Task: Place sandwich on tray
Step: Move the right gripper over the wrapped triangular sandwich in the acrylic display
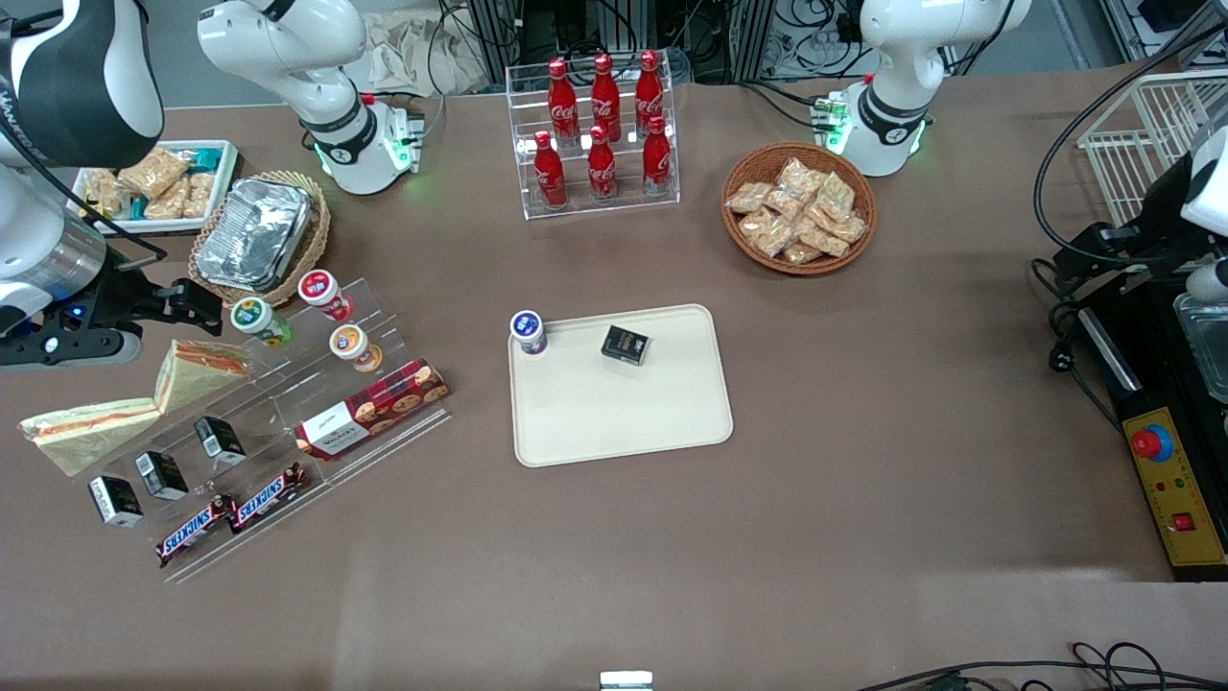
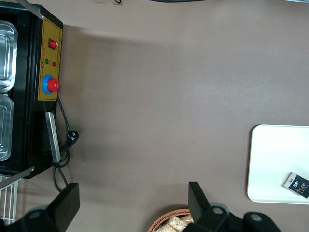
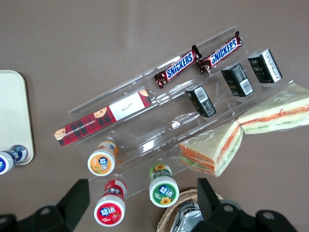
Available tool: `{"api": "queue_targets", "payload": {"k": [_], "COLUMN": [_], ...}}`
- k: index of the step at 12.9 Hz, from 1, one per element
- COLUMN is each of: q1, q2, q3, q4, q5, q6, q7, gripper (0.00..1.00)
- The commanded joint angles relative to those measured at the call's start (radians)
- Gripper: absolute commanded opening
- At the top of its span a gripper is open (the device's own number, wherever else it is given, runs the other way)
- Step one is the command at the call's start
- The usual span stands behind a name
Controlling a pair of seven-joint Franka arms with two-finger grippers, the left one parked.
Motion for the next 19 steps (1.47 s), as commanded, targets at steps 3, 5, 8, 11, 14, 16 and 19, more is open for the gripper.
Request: {"api": "queue_targets", "payload": {"k": [3, 5, 8, 11, 14, 16, 19], "q1": [-0.006, -0.006, -0.003, -0.007, -0.024, -0.026, -0.026], "q2": [0.004, 0.009, 0.013, 0.015, 0.016, 0.016, 0.026], "q3": [-0.003, -0.003, -0.023, -0.024, -0.04, -0.054, -0.061], "q4": [0.039, 0.055, 0.053, 0.053, 0.053, 0.053, 0.049], "q5": [0.051, 0.061, 0.071, 0.064, 0.068, 0.071, 0.07], "q6": [-0.048, -0.05, -0.064, -0.059, -0.056, -0.059, -0.056], "q7": [0.054, 0.057, 0.07, 0.076, 0.116, 0.228, 0.463], "gripper": [0.99, 0.99, 0.99, 0.99, 0.99, 0.98, 0.98]}}
